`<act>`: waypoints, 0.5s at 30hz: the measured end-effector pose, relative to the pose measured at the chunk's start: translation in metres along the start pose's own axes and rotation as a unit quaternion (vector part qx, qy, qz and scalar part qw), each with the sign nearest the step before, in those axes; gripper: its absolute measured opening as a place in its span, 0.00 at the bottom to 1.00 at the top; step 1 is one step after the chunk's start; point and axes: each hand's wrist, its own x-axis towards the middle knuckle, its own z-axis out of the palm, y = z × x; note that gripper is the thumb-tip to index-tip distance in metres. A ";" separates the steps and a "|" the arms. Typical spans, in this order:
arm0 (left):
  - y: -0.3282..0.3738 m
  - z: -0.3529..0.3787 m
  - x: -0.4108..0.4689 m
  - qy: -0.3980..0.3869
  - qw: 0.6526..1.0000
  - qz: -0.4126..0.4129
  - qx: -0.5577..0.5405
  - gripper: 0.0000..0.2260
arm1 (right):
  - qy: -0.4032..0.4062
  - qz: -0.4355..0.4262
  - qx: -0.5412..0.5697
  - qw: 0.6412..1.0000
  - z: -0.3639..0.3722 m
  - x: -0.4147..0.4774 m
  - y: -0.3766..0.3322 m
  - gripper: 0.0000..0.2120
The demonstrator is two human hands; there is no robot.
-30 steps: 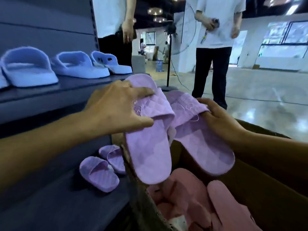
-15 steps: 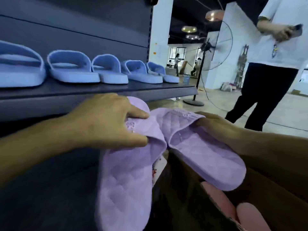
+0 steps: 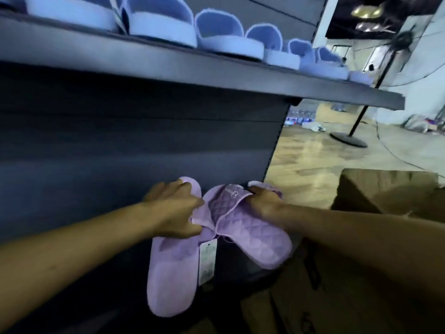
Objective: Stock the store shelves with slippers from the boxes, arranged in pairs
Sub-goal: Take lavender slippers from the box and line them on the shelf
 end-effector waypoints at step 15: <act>-0.049 0.151 0.021 -0.007 0.967 -0.170 -0.187 0.26 | -0.004 0.042 -0.053 0.998 0.129 0.075 0.037 0.20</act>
